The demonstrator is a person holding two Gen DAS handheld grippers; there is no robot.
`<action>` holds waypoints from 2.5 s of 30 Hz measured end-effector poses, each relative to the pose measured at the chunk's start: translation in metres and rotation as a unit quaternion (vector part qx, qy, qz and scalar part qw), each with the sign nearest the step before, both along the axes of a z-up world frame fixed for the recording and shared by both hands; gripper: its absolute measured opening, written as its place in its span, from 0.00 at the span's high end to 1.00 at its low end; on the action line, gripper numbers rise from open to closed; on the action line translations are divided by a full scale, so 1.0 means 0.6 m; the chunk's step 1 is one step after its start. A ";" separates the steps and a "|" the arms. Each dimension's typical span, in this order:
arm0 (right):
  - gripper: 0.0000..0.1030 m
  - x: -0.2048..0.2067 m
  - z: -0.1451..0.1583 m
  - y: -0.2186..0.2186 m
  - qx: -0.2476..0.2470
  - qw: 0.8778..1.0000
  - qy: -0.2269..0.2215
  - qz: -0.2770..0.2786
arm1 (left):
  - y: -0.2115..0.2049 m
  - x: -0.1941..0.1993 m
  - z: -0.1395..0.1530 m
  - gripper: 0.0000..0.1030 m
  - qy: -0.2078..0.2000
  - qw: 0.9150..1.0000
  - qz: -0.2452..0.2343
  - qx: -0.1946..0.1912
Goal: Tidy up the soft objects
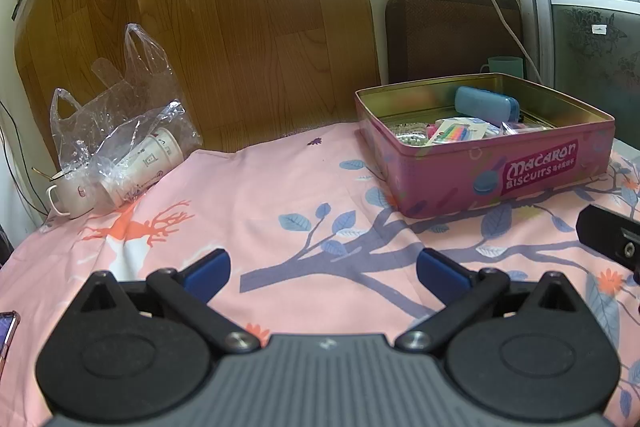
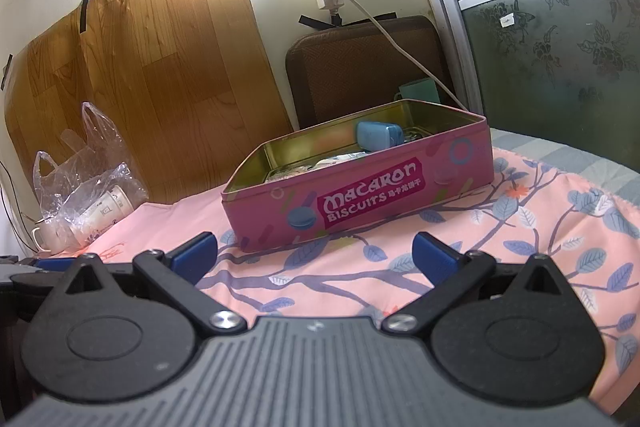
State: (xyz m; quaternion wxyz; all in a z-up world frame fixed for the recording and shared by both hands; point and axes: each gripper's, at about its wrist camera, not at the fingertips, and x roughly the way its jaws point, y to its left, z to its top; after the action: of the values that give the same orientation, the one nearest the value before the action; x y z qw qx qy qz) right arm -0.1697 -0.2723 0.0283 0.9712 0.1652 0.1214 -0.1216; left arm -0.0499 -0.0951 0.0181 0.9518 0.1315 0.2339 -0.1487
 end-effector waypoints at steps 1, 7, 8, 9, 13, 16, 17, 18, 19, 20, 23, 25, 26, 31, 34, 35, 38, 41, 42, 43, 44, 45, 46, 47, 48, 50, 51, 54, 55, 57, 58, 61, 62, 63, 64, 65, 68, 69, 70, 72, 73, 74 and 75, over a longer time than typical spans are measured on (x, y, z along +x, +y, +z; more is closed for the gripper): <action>0.00 0.000 0.000 0.000 0.000 1.000 0.000 0.000 | -0.001 0.000 0.000 0.00 0.000 1.000 0.000 0.000; 0.00 0.000 0.000 -0.001 0.001 1.000 0.000 -0.002 | -0.005 -0.001 -0.001 0.00 0.002 1.000 -0.002 0.004; 0.00 -0.001 0.000 0.000 0.002 1.000 0.001 -0.004 | -0.005 -0.001 -0.001 0.00 0.002 1.000 -0.002 0.005; 0.00 -0.001 0.000 0.001 0.002 1.000 0.001 -0.004 | -0.006 -0.001 -0.001 0.00 0.002 1.000 -0.002 0.005; 0.00 -0.002 -0.001 0.000 0.004 1.000 0.001 -0.006 | -0.008 -0.001 -0.003 0.00 0.004 1.000 -0.002 0.008; 0.00 -0.002 -0.002 0.001 0.005 1.000 0.001 -0.008 | -0.010 -0.001 -0.005 0.00 0.005 1.000 -0.004 0.010; 0.00 -0.002 -0.003 0.001 0.006 1.000 0.001 -0.008 | -0.011 -0.002 -0.005 0.00 0.005 1.000 -0.004 0.011; 0.00 -0.002 -0.003 0.002 0.006 1.000 0.001 -0.008 | -0.011 -0.002 -0.006 0.00 0.005 1.000 -0.004 0.012; 0.00 -0.002 -0.003 0.002 0.007 1.000 0.002 -0.009 | -0.011 -0.003 -0.006 0.00 0.005 1.000 -0.004 0.013; 0.00 -0.002 -0.004 0.002 0.007 1.000 0.002 -0.009 | -0.011 -0.003 -0.007 0.00 0.005 1.000 -0.005 0.013; 0.00 -0.003 -0.004 0.005 0.009 1.000 0.003 -0.011 | -0.012 -0.003 -0.008 0.00 0.007 1.000 -0.005 0.014; 0.00 -0.003 -0.004 0.005 0.010 1.000 0.003 -0.011 | -0.012 -0.003 -0.008 0.00 0.007 1.000 -0.005 0.015; 0.00 -0.002 -0.005 0.005 0.010 1.000 0.003 -0.011 | -0.012 -0.003 -0.009 0.00 0.008 1.000 -0.005 0.016; 0.00 -0.001 -0.007 0.002 0.013 1.000 0.006 -0.011 | -0.014 -0.003 -0.011 0.00 0.010 1.000 -0.008 0.019; 0.00 0.000 -0.009 0.001 0.015 1.000 0.008 -0.010 | -0.015 -0.002 -0.013 0.00 0.013 1.000 -0.010 0.021; 0.00 0.000 -0.010 0.000 0.015 1.000 0.008 -0.010 | -0.015 -0.002 -0.014 0.00 0.014 1.000 -0.011 0.021; 0.00 0.000 -0.010 -0.001 0.017 1.000 0.008 -0.010 | -0.016 -0.003 -0.015 0.00 0.014 1.000 -0.012 0.023; 0.00 0.001 -0.010 -0.001 0.017 1.000 0.008 -0.009 | -0.019 -0.003 -0.016 0.00 0.015 0.999 -0.013 0.025; 0.00 0.001 -0.011 -0.002 0.017 1.000 0.009 -0.009 | -0.019 -0.003 -0.017 0.00 0.015 0.999 -0.013 0.026; 0.00 0.001 -0.011 -0.003 0.018 1.000 0.009 -0.009 | -0.020 -0.003 -0.017 0.00 0.016 0.999 -0.014 0.027; 0.00 0.001 -0.012 -0.003 0.018 1.000 0.009 -0.010 | -0.020 -0.003 -0.018 0.00 0.017 0.999 -0.014 0.027; 0.00 0.001 -0.012 -0.002 0.019 1.000 0.009 -0.011 | -0.020 -0.002 -0.018 0.00 0.017 0.999 -0.015 0.028; 0.00 0.001 -0.013 -0.002 0.019 1.000 0.009 -0.012 | -0.020 -0.002 -0.019 0.00 0.017 0.999 -0.015 0.028; 0.00 0.001 -0.013 -0.002 0.020 1.000 0.009 -0.012 | -0.021 -0.002 -0.019 0.00 0.017 0.999 -0.015 0.029; 0.00 0.001 -0.014 -0.002 0.020 1.000 0.010 -0.012 | -0.021 -0.002 -0.019 0.00 0.017 0.999 -0.016 0.030; 0.00 0.001 -0.014 -0.001 0.020 1.000 0.010 -0.012 | -0.023 -0.003 -0.020 0.00 0.017 0.999 -0.016 0.031; 0.00 0.001 -0.014 -0.002 0.021 1.000 0.010 -0.012 | -0.023 -0.003 -0.021 0.00 0.017 0.999 -0.017 0.032; 0.00 0.001 -0.015 -0.002 0.021 1.000 0.011 -0.012 | -0.025 -0.004 -0.022 0.00 0.017 0.999 -0.018 0.035; 0.00 0.001 -0.014 -0.002 0.021 1.000 0.010 -0.012 | -0.025 -0.004 -0.023 0.00 0.018 0.999 -0.018 0.035; 0.00 0.002 -0.015 -0.002 0.022 1.000 0.011 -0.012 | -0.026 -0.004 -0.023 0.00 0.018 0.999 -0.018 0.036; 0.00 0.002 -0.016 -0.002 0.022 1.000 0.011 -0.012 | -0.026 -0.004 -0.023 0.00 0.018 0.999 -0.018 0.036; 0.00 0.001 -0.017 -0.002 0.023 1.000 0.012 -0.013 | -0.027 -0.005 -0.023 0.00 0.018 0.999 -0.018 0.037; 0.00 0.001 -0.017 -0.002 0.023 1.000 0.011 -0.013 | -0.027 -0.005 -0.023 0.00 0.019 0.999 -0.018 0.037; 0.00 0.001 -0.017 -0.002 0.023 1.000 0.012 -0.013 | -0.027 -0.005 -0.023 0.00 0.019 0.999 -0.019 0.037; 0.00 0.001 -0.017 -0.002 0.023 1.000 0.011 -0.013 | -0.027 -0.005 -0.024 0.00 0.019 0.999 -0.020 0.038; 0.00 0.001 -0.017 -0.002 0.023 1.000 0.011 -0.013 | -0.027 -0.005 -0.024 0.00 0.019 0.999 -0.021 0.038; 0.00 0.002 -0.017 -0.002 0.023 1.000 0.011 -0.013 | -0.026 -0.006 -0.024 0.00 0.019 0.999 -0.023 0.039; 0.00 0.002 -0.017 -0.002 0.023 1.000 0.012 -0.012 | -0.026 -0.006 -0.024 0.00 0.019 0.999 -0.024 0.040; 0.00 0.001 -0.017 -0.003 0.023 1.000 0.012 -0.012 | -0.026 -0.006 -0.024 0.00 0.019 0.999 -0.025 0.040; 0.00 0.001 -0.017 -0.002 0.023 1.000 0.011 -0.012 | -0.026 -0.006 -0.024 0.00 0.019 0.999 -0.025 0.040; 0.00 0.001 -0.016 -0.002 0.023 1.000 0.011 -0.013 | -0.026 -0.006 -0.024 0.00 0.019 0.999 -0.025 0.040; 0.00 0.001 -0.016 -0.003 0.023 1.000 0.011 -0.013 | -0.026 -0.006 -0.024 0.00 0.020 0.999 -0.025 0.040; 0.00 0.001 -0.017 -0.003 0.023 1.000 0.011 -0.013 | -0.026 -0.005 -0.024 0.00 0.021 0.999 -0.026 0.040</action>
State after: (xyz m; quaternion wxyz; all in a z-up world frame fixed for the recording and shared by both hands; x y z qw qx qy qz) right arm -0.1689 -0.2738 0.0182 0.9641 0.1876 0.1330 -0.1330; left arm -0.0530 -0.1105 0.0036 0.9365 0.1724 0.2559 -0.1665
